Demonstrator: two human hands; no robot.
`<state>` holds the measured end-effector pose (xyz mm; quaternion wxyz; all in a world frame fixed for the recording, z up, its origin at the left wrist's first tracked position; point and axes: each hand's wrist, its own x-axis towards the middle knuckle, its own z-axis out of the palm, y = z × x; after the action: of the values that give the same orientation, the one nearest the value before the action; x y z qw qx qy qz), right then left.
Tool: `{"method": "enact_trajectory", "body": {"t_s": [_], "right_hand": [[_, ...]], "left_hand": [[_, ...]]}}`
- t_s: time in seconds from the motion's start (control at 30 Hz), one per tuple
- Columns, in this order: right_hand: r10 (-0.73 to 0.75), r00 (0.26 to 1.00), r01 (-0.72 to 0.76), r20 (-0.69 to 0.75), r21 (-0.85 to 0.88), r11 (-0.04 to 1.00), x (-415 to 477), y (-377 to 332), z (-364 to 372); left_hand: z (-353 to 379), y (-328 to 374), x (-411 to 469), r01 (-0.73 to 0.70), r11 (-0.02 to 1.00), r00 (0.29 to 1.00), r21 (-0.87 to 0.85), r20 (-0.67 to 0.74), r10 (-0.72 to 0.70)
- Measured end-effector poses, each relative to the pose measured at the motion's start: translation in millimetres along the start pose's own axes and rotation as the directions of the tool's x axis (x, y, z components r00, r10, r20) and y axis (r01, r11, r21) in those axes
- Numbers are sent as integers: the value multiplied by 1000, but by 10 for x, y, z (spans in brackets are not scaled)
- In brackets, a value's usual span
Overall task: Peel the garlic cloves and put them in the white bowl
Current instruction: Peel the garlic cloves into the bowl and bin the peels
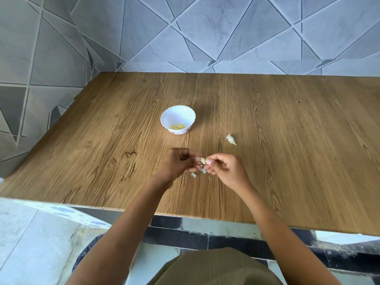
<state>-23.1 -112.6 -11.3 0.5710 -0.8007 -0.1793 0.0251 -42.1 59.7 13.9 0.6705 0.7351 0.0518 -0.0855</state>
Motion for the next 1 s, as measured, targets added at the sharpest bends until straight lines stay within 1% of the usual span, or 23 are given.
{"method": "enact_trajectory", "body": {"t_s": [0.13, 0.27, 0.37, 0.43, 0.63, 0.8, 0.87, 0.93, 1.0], "right_hand": [[61, 998, -60, -30, 50, 997, 3, -17, -5], [-10, 997, 4, -73, -80, 997, 4, -31, 18], [-59, 997, 50, -53, -153, 987, 16, -41, -7], [-43, 999, 38, -29, -153, 988, 25, -40, -33], [-2, 1000, 0, -18, -84, 996, 20, -17, -29], [71, 997, -71, 8, 80, 994, 10, -29, -40], [127, 992, -129, 17, 165, 978, 11, -30, -36], [153, 988, -157, 38, 224, 962, 1, -46, -47], [111, 992, -119, 55, 186, 975, -5, -64, -58]], "left_hand": [[34, 6, -16, -22, 1000, 999, -12, -27, 22], [70, 20, -19, -50, 997, 998, 53, -33, 52], [69, 21, -9, -86, 990, 996, 108, -27, 89], [62, 3, -10, -97, 988, 995, 123, -15, 100], [47, -10, -13, -125, 983, 992, 137, 27, 123], [38, 3, -15, -89, 994, 995, 58, 52, 86], [27, 0, -11, -81, 996, 995, 38, 56, 79], [9, -2, -10, -94, 995, 994, 36, 63, 91], [-2, 15, -12, -119, 992, 991, 44, 67, 116]]}}
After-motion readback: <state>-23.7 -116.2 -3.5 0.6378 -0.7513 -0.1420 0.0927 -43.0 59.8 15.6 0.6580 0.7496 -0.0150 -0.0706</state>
